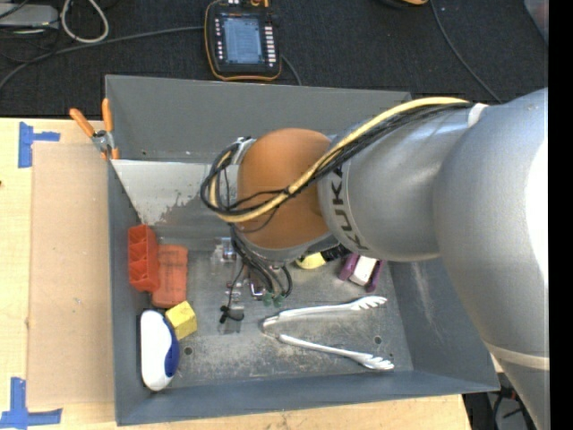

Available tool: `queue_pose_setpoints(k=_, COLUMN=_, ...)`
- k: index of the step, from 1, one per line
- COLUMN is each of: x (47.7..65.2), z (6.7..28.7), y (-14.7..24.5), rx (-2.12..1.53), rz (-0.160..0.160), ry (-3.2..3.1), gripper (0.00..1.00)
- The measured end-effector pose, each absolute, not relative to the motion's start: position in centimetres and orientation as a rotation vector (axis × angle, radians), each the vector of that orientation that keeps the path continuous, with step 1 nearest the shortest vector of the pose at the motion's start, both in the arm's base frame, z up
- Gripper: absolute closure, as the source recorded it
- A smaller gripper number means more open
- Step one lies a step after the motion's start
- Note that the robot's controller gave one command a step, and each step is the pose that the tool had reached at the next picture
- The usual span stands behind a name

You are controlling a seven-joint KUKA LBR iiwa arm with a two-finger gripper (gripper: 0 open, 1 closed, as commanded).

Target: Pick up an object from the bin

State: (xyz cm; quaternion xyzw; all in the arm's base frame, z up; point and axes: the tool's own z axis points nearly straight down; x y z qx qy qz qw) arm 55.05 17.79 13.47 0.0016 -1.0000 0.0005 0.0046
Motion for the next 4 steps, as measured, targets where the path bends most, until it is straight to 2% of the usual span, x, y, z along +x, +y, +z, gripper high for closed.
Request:
queue_pose_setpoints(k=1, x=55.3, z=13.9, y=17.7, rx=-0.004, rz=0.000, ry=-3.140, gripper=0.00)
queue_pose_setpoints(k=2, x=54.6, z=8.6, y=22.6, rx=0.577, rz=0.000, ry=-3.077, gripper=0.00)
queue_pose_setpoints(k=3, x=53.3, z=12.5, y=24.8, rx=0.478, rz=0.000, ry=-3.105, gripper=0.00)
queue_pose_setpoints(k=4, x=55.3, z=9.9, y=24.7, rx=1.356, rz=0.000, ry=-2.831, gripper=0.00)
